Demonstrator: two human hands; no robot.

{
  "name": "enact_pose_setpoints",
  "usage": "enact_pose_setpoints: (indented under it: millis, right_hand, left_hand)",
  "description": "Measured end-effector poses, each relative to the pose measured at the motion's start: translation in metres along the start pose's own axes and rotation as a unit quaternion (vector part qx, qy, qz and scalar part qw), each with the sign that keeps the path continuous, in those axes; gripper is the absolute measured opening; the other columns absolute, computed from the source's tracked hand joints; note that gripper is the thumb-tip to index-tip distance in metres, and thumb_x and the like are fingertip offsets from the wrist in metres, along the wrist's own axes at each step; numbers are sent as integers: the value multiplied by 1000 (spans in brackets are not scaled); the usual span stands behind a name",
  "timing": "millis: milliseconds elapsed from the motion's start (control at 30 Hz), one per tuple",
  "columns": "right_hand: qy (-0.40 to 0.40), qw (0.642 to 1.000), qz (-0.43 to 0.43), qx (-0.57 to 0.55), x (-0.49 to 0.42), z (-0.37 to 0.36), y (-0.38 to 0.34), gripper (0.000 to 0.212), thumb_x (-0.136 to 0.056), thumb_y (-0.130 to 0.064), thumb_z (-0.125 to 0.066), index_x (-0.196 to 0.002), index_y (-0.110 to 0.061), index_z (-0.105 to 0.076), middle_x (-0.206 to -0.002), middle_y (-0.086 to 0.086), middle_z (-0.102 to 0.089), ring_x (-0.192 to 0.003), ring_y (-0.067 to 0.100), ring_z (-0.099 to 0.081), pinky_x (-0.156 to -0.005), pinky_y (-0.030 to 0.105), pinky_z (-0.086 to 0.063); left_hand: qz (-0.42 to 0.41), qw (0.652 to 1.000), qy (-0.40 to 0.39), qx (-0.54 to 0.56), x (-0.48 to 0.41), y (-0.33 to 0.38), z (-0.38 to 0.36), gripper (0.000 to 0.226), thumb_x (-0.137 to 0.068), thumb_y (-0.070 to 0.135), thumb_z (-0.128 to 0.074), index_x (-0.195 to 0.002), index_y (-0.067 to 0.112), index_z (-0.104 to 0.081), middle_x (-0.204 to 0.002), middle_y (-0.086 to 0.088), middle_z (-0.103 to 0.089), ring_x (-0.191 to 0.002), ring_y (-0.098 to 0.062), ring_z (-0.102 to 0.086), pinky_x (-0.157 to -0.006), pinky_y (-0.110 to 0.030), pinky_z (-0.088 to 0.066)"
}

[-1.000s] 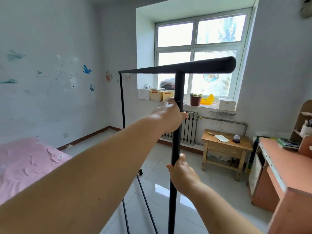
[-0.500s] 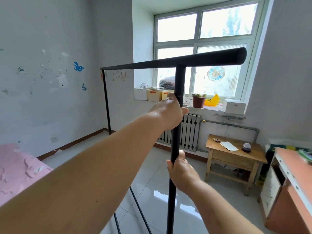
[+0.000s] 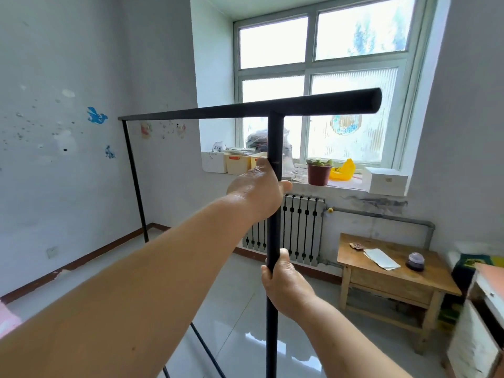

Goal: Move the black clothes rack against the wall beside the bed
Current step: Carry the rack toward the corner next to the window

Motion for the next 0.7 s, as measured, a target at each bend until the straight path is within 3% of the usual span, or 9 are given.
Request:
enact_pose_setpoints:
  millis: [200, 367, 533, 700]
  right_hand:
    - [-38, 998, 40, -15, -110, -17, 13, 38, -97, -35, -40, -128, -14, -36, -106, 5, -60, -92, 24, -60, -76, 35, -48]
    - [-76, 994, 74, -19, -203, -25, 24, 38, -97, -35, -39, -128, -14, -36, -109, 6, -60, -90, 22, -57, -76, 33, -47]
    - [-86, 992, 88, -22, -283, -42, 29, 39, -97, -33, -41, -130, -13, -34, -110, 8, -60, -92, 25, -59, -75, 35, -46]
    - [-88, 992, 88, -19, -368, -61, 40, 37, -96, -35, -40, -127, -16, -33, -94, -1, -51, -82, 21, -53, -71, 35, -44]
  left_hand:
    - [52, 997, 19, -50, -98, -37, -37, 61, -96, 43, -38, -138, 2, -20, -132, -17, -52, -118, -33, -52, -97, -43, -45]
    - [91, 993, 54, -54, -178, -60, -58, 50, -93, 44, -43, -128, 9, -31, -106, -13, -61, -93, -30, -63, -82, -44, -54]
    - [117, 989, 76, -57, -248, -88, -77, 46, -93, 43, -45, -123, 10, -33, -98, -9, -59, -89, -27, -62, -73, -37, -51]
    - [120, 986, 90, -72, -322, -115, -101, 47, -93, 44, -44, -123, 10, -33, -87, -5, -57, -80, -25, -61, -69, -36, -52]
Point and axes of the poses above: each hand's wrist, its own x-axis away from the middle knuckle, its own z-axis out of the back of the hand, y = z × x, the point moved 8 cm from there along -x, towards the middle knuckle
